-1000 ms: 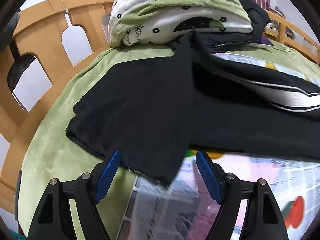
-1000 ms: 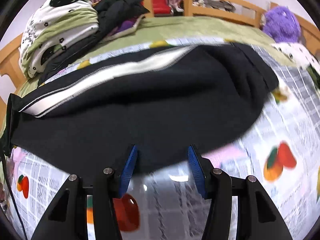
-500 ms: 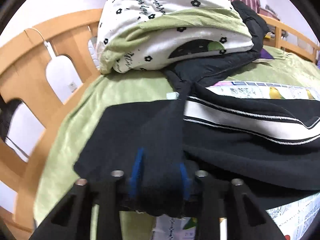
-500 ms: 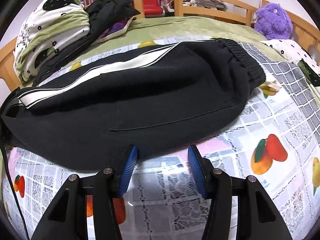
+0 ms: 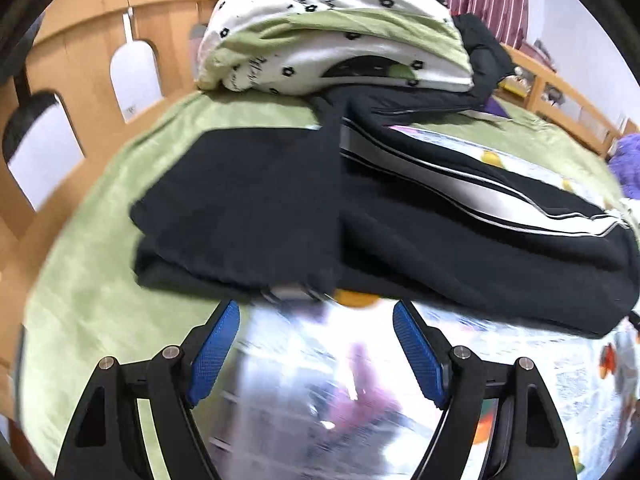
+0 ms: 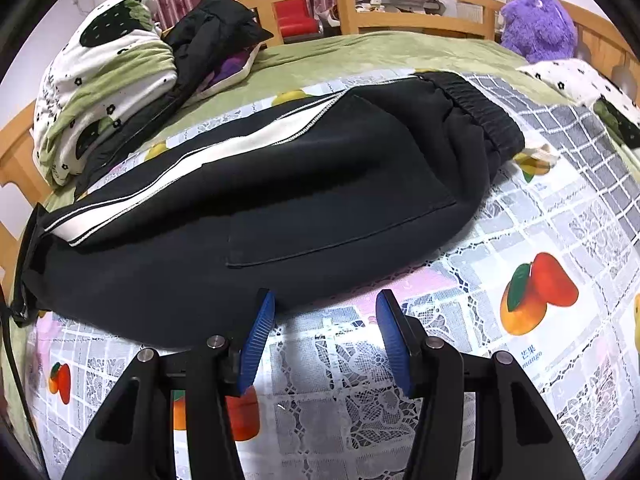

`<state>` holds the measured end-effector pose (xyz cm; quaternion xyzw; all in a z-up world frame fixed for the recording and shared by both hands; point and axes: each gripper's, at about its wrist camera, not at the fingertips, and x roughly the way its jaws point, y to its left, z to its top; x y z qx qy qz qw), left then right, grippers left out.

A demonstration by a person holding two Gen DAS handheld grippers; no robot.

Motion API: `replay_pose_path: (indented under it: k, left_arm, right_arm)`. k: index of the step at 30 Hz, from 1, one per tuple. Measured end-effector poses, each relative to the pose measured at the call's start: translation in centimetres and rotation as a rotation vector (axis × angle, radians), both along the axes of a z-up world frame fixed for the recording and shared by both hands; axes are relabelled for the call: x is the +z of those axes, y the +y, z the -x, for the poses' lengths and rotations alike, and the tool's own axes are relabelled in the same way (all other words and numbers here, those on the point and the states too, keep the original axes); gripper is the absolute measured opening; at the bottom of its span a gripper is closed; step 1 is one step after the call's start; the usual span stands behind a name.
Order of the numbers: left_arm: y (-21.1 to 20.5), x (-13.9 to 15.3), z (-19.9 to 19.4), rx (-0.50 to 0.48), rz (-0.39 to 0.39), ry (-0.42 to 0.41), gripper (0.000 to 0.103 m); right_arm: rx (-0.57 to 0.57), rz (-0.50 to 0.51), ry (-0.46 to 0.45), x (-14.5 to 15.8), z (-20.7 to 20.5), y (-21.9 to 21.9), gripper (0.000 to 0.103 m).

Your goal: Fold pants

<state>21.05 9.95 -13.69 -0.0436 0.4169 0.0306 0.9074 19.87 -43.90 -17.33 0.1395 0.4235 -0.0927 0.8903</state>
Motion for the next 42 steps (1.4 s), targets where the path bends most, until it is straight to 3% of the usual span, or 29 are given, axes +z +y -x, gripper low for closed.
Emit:
replay_pose_path:
  k: [4,7,17,23,24,25,27,28,30,34,37,42]
  left_arm:
    - [-1.3,-2.2,0.0,0.003,0.185,0.011,0.078]
    - [-2.1,-4.1,-1.5,0.029,0.256,0.039,0.078]
    - [-2.9,-5.7,-7.1,0.051,0.307,0.028,0.081]
    - [-2.4,-6.0,-10.2,0.145,0.384,0.022,0.08]
    - [-2.5,-6.0,-10.4,0.162,0.384,0.021,0.075]
    - [-2.7,-6.0,-10.6,0.193,0.355,0.021,0.053]
    - [-2.9,-6.1,-10.6,0.236,0.257,0.043,0.022]
    - [-2.9,-6.2,-10.4,0.222,0.242,0.045,0.016]
    - [-2.3,-5.8,-9.3,0.207,0.286,0.024,0.013]
    - [-2.3,-4.2,-7.3,0.201,0.27,0.028,0.012]
    - [-2.4,-2.9,-4.8,0.169,0.274,0.043,0.012]
    - [-4.9,-1.9,2.0,0.08,0.215,0.077,0.012]
  right_arm:
    - [-0.019,-0.064,0.011,-0.6,0.0,-1.2,0.052]
    - [-0.04,-0.086,0.016,-1.0,-0.2,-2.3,0.056]
    - [-0.067,-0.17,-0.047,-2.4,-3.8,-5.1,0.064]
    - [-0.114,-0.182,-0.038,-2.7,-7.9,-5.7,0.067]
    - [-0.121,-0.168,-0.039,-2.6,-8.6,-5.6,0.064]
    - [-0.13,-0.145,-0.04,-2.6,-9.1,-5.3,0.057]
    - [-0.154,-0.076,-0.042,-2.7,-9.8,-4.9,0.023]
    - [-0.15,-0.067,-0.041,-2.7,-9.9,-4.9,0.019]
    - [-0.137,-0.061,-0.053,-2.1,-9.4,-4.5,0.014]
    - [-0.129,-0.039,-0.079,-0.2,-6.6,-3.8,0.013]
    - [-0.127,-0.051,-0.08,0.9,-3.2,-4.0,0.013]
    - [-0.15,-0.07,-0.085,2.1,4.7,-5.6,0.013]
